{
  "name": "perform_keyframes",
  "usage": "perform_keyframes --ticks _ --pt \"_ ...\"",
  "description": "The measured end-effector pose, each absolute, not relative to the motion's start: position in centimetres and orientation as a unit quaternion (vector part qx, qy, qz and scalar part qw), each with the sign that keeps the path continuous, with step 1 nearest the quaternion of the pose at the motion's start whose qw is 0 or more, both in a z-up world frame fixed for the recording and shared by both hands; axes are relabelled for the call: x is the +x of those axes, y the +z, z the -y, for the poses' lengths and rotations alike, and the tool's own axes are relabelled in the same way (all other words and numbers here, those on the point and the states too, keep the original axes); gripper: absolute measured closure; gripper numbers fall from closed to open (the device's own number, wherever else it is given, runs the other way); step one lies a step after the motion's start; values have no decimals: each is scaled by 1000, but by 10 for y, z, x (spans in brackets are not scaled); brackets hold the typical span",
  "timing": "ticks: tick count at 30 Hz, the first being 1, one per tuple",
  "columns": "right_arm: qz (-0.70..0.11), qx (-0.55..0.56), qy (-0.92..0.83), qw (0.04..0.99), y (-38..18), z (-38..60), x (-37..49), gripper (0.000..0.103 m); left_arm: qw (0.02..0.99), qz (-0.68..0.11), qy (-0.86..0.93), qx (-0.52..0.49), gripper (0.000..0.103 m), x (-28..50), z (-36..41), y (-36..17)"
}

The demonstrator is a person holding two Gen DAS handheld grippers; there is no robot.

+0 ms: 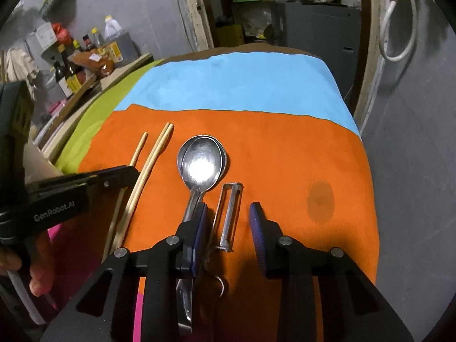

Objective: Organize utensils
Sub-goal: 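Grasp the metal peeler with the right tool while the left tool approaches the chopsticks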

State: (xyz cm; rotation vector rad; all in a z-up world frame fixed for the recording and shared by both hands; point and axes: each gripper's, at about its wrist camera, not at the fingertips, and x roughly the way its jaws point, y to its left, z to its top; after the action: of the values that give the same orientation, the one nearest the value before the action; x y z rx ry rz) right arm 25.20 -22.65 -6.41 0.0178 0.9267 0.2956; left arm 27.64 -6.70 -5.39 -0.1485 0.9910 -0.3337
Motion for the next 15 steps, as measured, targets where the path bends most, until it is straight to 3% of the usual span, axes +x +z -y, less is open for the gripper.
perform_keyframes --ticks 3,7,15 --pt "-454 -5 139 880 -64 221 257 77 858 -484 -159 -69 96 280 67 -53" --pt "-471 -12 140 871 -63 221 261 88 852 -492 -161 -75 100 281 66 -53" --pt "-472 75 152 865 -63 242 255 93 857 -480 -170 -80 101 267 66 -46"
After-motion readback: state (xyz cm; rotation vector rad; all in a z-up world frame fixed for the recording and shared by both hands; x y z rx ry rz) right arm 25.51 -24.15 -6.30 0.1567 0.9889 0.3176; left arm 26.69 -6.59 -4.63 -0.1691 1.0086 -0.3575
